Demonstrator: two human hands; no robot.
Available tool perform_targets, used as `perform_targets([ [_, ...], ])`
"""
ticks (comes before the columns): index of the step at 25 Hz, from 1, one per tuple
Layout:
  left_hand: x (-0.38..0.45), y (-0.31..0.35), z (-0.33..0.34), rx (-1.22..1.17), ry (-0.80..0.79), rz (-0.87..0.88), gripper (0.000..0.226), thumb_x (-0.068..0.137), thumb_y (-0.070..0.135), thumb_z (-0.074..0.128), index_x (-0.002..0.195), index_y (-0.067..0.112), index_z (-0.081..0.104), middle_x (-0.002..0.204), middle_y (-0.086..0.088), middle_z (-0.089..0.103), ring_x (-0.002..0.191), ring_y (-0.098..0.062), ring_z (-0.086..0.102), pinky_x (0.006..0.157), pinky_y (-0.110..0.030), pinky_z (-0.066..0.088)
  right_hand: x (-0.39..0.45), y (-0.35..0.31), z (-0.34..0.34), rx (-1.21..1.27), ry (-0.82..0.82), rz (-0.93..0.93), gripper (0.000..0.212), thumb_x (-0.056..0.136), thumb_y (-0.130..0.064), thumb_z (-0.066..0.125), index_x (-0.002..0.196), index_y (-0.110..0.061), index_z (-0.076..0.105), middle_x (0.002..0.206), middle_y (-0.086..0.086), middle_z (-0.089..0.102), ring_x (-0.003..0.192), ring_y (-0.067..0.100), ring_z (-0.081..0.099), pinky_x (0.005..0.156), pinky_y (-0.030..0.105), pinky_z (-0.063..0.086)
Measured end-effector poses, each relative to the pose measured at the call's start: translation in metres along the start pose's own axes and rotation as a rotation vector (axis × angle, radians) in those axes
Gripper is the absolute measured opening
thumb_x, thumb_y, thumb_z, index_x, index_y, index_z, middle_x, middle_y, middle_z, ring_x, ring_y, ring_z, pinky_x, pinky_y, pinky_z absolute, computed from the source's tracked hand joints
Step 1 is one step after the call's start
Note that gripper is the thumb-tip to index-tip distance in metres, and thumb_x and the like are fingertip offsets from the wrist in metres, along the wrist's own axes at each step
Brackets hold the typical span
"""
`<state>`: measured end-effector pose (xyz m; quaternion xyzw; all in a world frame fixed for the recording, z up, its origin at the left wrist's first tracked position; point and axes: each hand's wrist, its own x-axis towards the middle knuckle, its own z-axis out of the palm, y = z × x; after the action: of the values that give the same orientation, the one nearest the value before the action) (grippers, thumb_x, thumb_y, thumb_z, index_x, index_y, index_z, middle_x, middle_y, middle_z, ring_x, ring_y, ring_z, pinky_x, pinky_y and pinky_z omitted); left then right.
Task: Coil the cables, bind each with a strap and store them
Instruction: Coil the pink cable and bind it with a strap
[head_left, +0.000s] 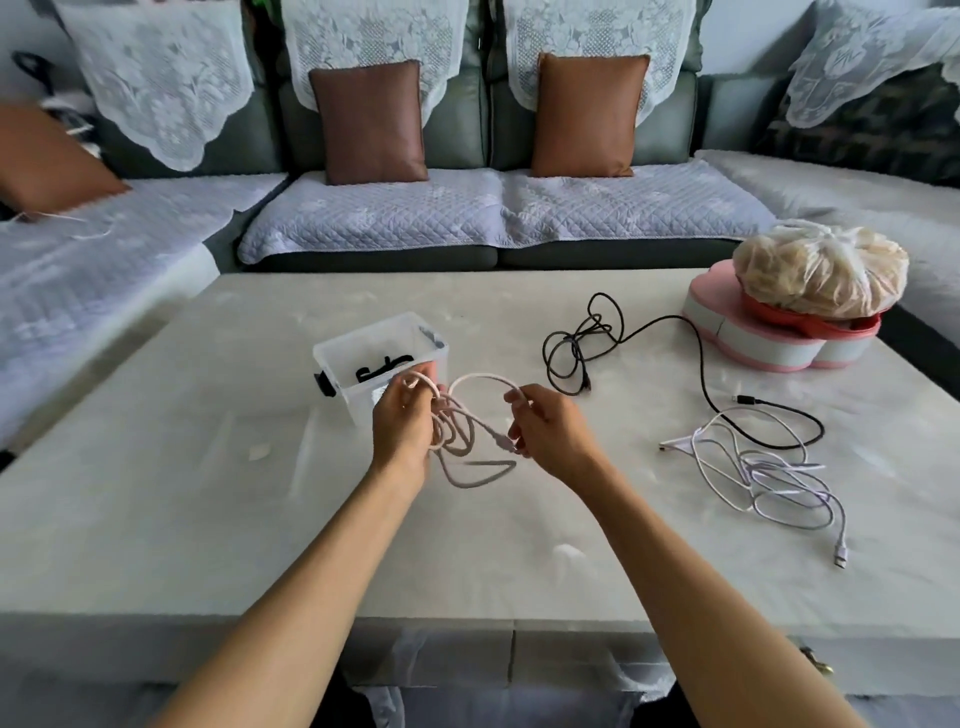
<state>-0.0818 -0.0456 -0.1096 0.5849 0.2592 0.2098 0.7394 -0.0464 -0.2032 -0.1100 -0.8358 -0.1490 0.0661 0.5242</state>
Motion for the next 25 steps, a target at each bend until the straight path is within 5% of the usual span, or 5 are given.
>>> perform_targets([
  [8, 0.006, -0.037, -0.015, 1.442, -0.39, 0.249, 0.048, 0.102, 0.05, 0.029, 0.138, 0.02, 0.039, 0.132, -0.018, 0.043, 0.123, -0.039, 0.046, 0.096, -0.044, 0.04, -0.004, 0.028, 0.016, -0.565, -0.235, 0.054, 0.031, 0.101, -0.028, 0.041, 0.075, -0.012, 0.049, 0.085, 0.011, 0.052, 0.085, 0.026, 0.046, 0.071, 0.03, 0.036],
  [12, 0.015, -0.016, -0.004, 1.002, -0.31, -0.062, 0.059, 0.093, 0.057, 0.049, 0.137, 0.017, 0.045, 0.137, -0.01, 0.052, 0.123, -0.029, 0.053, 0.095, -0.03, 0.042, 0.011, 0.018, 0.007, -0.645, -0.099, 0.11, 0.026, 0.094, -0.027, 0.05, 0.102, -0.007, 0.063, 0.109, 0.012, 0.064, 0.103, 0.032, 0.059, 0.079, 0.034, 0.048],
  [16, 0.022, 0.014, -0.021, 0.669, -0.221, 0.145, 0.031, 0.09, 0.038, 0.063, 0.115, 0.02, 0.064, 0.112, 0.001, 0.067, 0.105, -0.017, 0.062, 0.086, -0.024, 0.044, 0.019, -0.013, 0.002, -0.5, 0.051, -0.086, 0.031, 0.09, -0.006, 0.05, 0.115, -0.009, 0.068, 0.114, 0.009, 0.07, 0.107, 0.026, 0.062, 0.087, 0.031, 0.049],
  [21, 0.054, 0.053, -0.065, 0.867, -0.049, 0.307, 0.012, 0.088, 0.026, 0.062, 0.084, 0.019, 0.071, 0.08, 0.008, 0.07, 0.079, -0.012, 0.064, 0.064, -0.018, 0.045, 0.046, -0.05, 0.02, -0.423, -0.051, -0.19, 0.025, 0.089, -0.01, 0.054, 0.108, -0.011, 0.071, 0.101, 0.004, 0.073, 0.094, 0.022, 0.064, 0.074, 0.023, 0.044],
  [25, 0.103, 0.047, -0.101, 0.933, 0.176, 0.069, 0.03, 0.083, 0.037, 0.061, 0.102, 0.014, 0.057, 0.098, -0.003, 0.065, 0.083, -0.026, 0.063, 0.07, -0.03, 0.047, 0.087, -0.06, 0.046, -0.411, -0.044, -0.178, 0.023, 0.089, -0.015, 0.057, 0.106, -0.011, 0.071, 0.104, 0.006, 0.072, 0.096, 0.025, 0.063, 0.078, 0.028, 0.048],
])
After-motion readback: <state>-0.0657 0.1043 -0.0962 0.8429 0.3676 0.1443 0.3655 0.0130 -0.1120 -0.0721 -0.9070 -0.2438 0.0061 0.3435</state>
